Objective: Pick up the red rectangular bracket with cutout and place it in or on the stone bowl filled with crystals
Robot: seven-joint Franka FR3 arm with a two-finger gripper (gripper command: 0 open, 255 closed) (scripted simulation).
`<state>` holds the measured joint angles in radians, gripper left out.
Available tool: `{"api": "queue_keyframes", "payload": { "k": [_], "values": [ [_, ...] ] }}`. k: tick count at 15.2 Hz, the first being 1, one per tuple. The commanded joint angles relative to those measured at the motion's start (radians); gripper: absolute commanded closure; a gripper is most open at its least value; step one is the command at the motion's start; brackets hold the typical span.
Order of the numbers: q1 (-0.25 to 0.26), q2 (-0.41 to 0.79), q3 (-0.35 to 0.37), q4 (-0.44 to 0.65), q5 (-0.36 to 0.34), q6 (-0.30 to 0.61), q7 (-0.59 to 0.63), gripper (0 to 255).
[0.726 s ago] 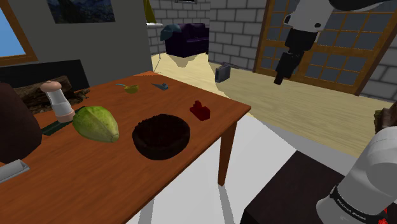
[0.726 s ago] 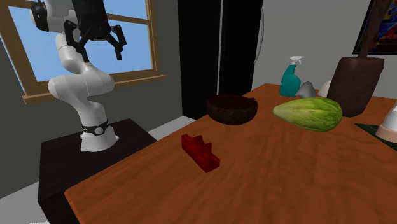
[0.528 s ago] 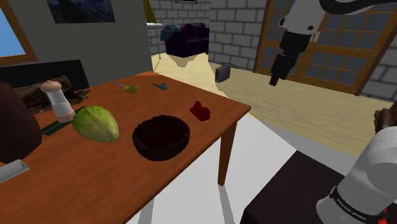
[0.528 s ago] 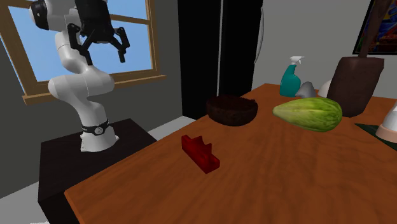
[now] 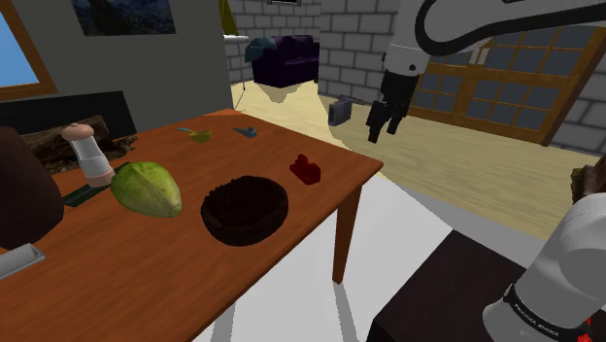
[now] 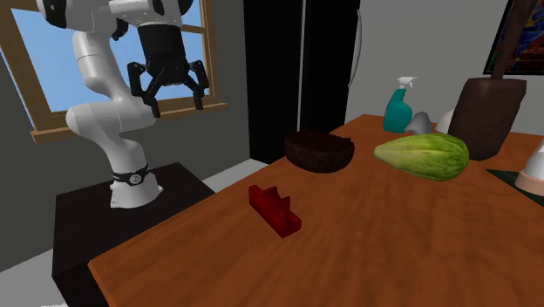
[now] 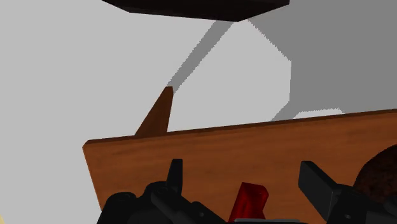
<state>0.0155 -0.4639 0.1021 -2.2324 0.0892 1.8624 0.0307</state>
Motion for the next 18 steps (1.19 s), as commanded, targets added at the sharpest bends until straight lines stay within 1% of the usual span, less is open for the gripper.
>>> {"api": "queue_keyframes", "payload": {
  "k": [1,6,10,14,18],
  "values": [
    [0.0,0.075,0.012,0.029,0.003,0.044,0.018,0],
    [0.002,0.261,0.038,0.125,0.001,0.127,0.065,0],
    [0.007,0.415,0.053,0.226,-0.01,0.175,0.103,0],
    [0.016,0.572,0.062,0.348,-0.026,0.204,0.142,0],
    [0.031,0.733,0.064,0.495,-0.044,0.212,0.177,0]
  ]
}}
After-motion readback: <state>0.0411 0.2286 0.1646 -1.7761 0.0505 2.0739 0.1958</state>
